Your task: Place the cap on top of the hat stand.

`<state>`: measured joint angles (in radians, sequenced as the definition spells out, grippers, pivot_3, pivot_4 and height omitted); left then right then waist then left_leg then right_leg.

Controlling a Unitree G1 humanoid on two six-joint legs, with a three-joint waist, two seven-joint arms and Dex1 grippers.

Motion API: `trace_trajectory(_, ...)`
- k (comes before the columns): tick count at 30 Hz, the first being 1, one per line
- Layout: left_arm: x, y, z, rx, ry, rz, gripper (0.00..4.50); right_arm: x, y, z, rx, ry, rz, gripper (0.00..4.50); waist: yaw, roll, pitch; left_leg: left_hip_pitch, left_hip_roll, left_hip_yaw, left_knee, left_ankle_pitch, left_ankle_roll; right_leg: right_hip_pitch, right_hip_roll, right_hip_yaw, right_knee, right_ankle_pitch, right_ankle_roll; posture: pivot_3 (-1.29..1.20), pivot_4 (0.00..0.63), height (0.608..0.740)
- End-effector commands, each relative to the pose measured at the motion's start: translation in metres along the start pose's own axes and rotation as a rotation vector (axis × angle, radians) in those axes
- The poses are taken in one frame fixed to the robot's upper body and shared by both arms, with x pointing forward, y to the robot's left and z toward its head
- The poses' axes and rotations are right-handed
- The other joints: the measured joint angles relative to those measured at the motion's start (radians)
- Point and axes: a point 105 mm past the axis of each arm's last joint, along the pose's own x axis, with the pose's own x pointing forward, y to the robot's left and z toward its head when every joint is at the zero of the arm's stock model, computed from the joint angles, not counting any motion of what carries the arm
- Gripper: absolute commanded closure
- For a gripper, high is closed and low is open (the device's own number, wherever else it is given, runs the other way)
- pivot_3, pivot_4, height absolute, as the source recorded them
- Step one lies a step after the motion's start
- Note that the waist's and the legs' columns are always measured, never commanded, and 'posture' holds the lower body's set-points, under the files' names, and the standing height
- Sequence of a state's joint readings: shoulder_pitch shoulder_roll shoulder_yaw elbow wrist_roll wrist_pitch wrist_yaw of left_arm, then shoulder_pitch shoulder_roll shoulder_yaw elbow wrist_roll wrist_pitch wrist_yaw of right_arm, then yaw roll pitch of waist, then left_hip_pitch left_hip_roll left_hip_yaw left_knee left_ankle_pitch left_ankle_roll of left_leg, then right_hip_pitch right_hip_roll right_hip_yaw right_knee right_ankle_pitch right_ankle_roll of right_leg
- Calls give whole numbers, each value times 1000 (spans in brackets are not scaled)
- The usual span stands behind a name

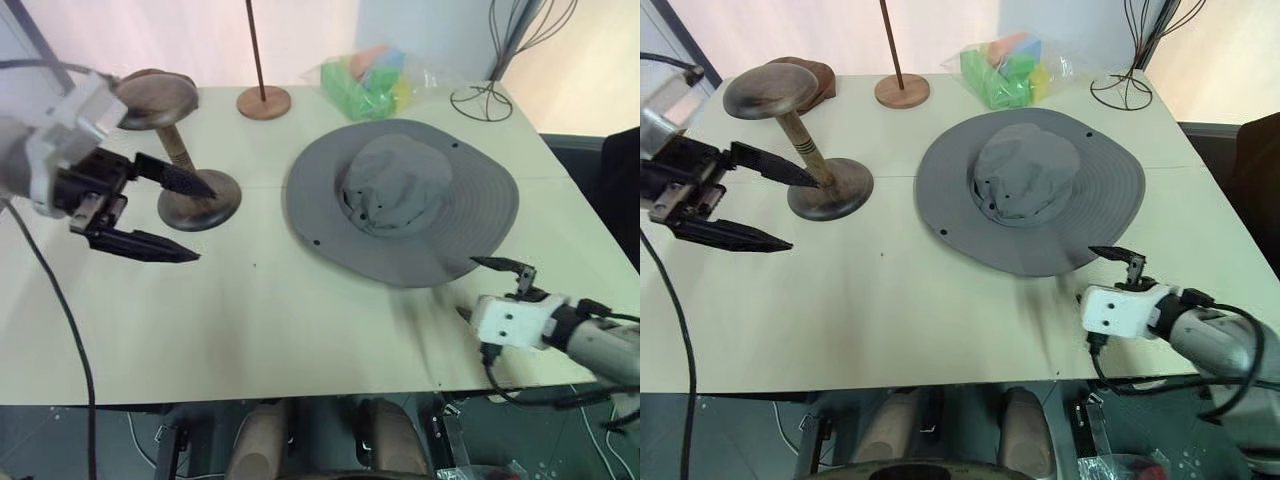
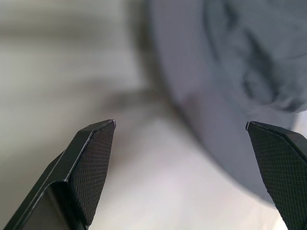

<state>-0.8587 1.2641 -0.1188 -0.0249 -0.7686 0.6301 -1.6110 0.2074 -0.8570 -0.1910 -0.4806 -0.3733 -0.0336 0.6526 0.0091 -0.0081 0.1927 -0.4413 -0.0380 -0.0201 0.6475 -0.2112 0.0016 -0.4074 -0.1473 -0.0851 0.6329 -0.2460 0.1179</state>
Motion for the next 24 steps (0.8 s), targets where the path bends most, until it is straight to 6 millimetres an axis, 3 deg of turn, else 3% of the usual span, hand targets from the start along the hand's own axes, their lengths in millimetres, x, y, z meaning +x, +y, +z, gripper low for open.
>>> trace_trajectory(1,2,1,6,42,-8,-9,0,21,2,-1,-47,5,-94,42,1,0,0,0,0,0,0,0,0,0,0,0,0,0,0,0,150,740)
trace_trajectory(7,4,4,6,44,-23,-14,0,50,16,-7,-39,5,-88,42,0,-4,0,0,0,0,1,0,1,0,0,0,0,3,2,0,150,740)
trace_trajectory(12,3,6,6,45,-26,-2,0,66,11,-10,23,-1,-107,42,-9,-6,-1,1,2,-1,1,0,1,2,4,1,0,3,1,0,150,740)
trace_trajectory(15,3,6,5,40,-26,2,0,70,13,-9,54,-14,-90,889,-16,-6,-1,1,2,-1,1,0,1,2,4,1,0,3,1,0,150,740)
trace_trajectory(22,4,6,4,37,-33,3,0,71,10,-8,88,-21,-84,4478,-20,-6,-1,1,2,-2,1,0,1,2,4,1,0,3,1,0,150,740)
trace_trajectory(24,4,7,4,35,-36,7,0,71,5,-6,131,-26,-107,4478,-21,-6,-1,1,2,-2,1,0,1,2,5,1,0,3,1,0,150,740)
